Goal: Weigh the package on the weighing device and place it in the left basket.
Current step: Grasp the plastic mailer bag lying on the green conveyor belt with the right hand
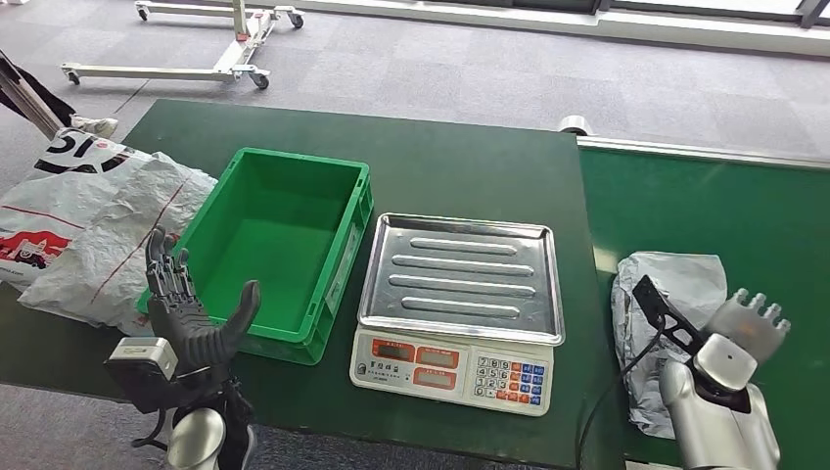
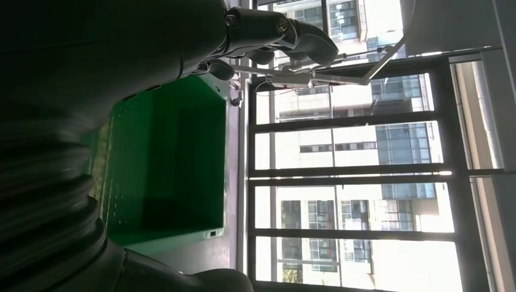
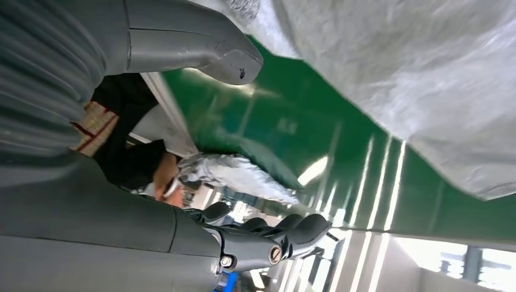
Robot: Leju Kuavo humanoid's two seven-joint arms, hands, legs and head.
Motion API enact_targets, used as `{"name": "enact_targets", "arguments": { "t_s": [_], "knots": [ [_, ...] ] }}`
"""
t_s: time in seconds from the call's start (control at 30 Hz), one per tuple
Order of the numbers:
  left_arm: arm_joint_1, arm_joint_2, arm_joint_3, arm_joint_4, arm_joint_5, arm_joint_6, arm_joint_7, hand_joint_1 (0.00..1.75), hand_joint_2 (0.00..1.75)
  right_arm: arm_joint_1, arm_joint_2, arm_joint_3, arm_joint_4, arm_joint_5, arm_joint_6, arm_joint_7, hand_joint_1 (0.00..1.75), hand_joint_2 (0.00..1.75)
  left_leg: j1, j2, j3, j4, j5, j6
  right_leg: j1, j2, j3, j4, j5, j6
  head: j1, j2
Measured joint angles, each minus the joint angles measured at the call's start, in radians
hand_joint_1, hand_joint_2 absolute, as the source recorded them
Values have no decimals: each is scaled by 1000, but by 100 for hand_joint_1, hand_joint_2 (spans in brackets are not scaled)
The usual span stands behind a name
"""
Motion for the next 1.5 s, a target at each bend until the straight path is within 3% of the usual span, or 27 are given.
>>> {"name": "enact_targets", "arguments": {
  "t_s": [0.07,0.2,0.27,0.53,0.67,0.7,0.83,0.97,1.1,1.13,1.3,1.5],
  "knots": [
    [1,0,1,-4,0,3,1,0,175,-17,5,5,28,-21,59,-105,0,175,0,0,0,0,0,0,0,0,0,0,0,0,0,0],
    [2,0,10,-6,-2,12,-3,0,175,-41,27,50,114,-94,148,-420,0,175,0,-1,1,0,1,-1,1,0,0,0,0,0,0,0],
    [4,0,18,-7,-4,12,-5,0,175,-40,34,88,133,-134,168,-509,0,175,0,-2,1,-1,1,-2,1,-1,0,0,0,0,0,0],
    [8,0,34,-17,-8,13,-7,0,175,-36,27,170,138,-202,198,-514,0,175,1,9,3,-1,-2,-6,3,9,-2,0,1,-3,0,0],
    [9,0,39,-17,-9,14,-6,0,175,-35,19,195,138,-226,200,-504,175,175,2,10,4,-2,-2,-7,4,11,-2,0,1,-4,0,0],
    [9,0,40,-17,-10,14,-6,0,175,-35,16,199,138,-232,202,-501,173,175,2,10,5,-2,-2,-7,4,11,-2,0,1,-5,0,0],
    [9,0,40,-17,-10,14,-5,0,175,-28,11,211,136,-239,188,-465,0,175,3,10,5,-3,-1,-8,5,11,-2,0,1,-5,0,0],
    [10,-1,41,-20,-14,13,-3,0,175,7,13,214,85,-150,116,-281,0,175,3,8,5,-3,-1,-8,5,8,-2,0,0,-6,0,0],
    [11,-4,42,-24,-20,6,1,0,175,86,-7,210,-77,-22,41,49,0,175,3,1,4,-3,-1,-7,3,2,0,0,-2,-5,0,0],
    [11,-4,42,-24,-21,5,2,0,175,106,-17,205,-124,-7,29,96,0,175,3,1,4,-3,-1,-7,3,1,0,0,-2,-5,0,0],
    [11,-4,42,-25,-26,5,2,0,175,170,-53,159,-319,6,12,128,0,175,1,2,4,-2,-3,-5,1,3,0,0,-2,-4,0,0],
    [10,-4,42,-24,-25,0,1,0,175,191,-58,129,-419,7,21,128,0,175,1,2,4,-2,-3,-5,1,3,0,0,-2,-4,0,0]
  ]
}}
